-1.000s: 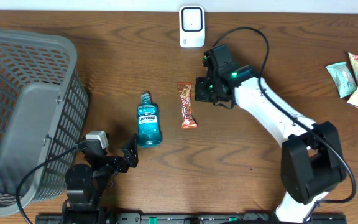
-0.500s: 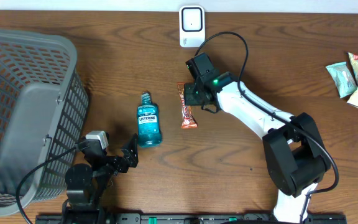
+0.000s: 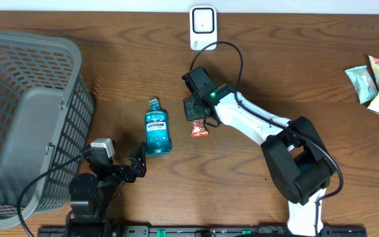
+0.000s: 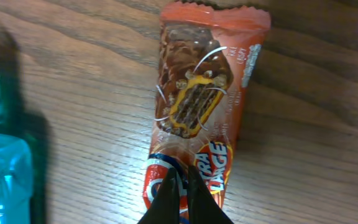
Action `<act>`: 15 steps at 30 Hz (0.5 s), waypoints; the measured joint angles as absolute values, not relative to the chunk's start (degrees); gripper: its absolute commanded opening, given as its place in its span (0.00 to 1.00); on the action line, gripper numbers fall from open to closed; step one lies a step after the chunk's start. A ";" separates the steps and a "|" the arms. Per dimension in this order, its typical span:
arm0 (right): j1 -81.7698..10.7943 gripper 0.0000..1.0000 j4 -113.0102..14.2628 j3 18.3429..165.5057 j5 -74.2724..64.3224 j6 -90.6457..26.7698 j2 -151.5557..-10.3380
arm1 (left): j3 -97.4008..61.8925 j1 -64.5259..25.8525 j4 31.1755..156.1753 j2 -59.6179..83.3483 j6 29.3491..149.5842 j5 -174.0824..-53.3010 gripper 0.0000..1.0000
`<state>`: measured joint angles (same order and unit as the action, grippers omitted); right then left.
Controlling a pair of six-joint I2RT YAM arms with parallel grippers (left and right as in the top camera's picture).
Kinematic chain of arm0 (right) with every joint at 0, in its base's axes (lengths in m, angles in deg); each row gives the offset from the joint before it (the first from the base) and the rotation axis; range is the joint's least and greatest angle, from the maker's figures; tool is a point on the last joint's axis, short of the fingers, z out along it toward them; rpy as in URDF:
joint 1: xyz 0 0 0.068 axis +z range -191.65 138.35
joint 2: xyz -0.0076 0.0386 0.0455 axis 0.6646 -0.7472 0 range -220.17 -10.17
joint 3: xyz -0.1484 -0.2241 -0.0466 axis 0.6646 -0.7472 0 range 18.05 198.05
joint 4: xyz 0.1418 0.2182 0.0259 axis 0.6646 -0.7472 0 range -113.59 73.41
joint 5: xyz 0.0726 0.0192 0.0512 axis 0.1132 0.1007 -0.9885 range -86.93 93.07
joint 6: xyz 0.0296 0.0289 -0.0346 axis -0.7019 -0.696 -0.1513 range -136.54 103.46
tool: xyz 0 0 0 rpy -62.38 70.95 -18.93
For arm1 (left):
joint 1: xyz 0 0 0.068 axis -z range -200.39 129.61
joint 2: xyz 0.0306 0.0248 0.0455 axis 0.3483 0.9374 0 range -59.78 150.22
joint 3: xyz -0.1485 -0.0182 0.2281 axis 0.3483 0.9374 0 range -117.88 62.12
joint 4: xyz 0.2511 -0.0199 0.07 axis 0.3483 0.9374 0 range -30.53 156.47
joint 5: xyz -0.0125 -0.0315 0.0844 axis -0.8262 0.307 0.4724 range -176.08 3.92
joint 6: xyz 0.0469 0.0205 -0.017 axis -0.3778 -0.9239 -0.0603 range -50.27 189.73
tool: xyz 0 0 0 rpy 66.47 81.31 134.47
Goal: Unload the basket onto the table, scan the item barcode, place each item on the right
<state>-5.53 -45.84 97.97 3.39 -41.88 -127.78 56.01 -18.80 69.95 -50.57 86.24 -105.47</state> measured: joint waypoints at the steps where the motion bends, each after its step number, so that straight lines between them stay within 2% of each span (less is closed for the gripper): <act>1: -5.55 0.01 -46.37 97.97 3.73 -41.88 -127.84 | 56.01 -18.80 69.95 -50.57 86.24 -105.47 0.98; 15: -5.31 0.01 -58.00 102.73 5.75 -44.90 -131.29 | 56.01 -18.80 69.95 -50.57 86.24 -105.47 0.98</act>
<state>-5.31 -58.00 102.73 5.75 -44.90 -131.29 56.01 -18.80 69.95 -50.57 86.24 -105.47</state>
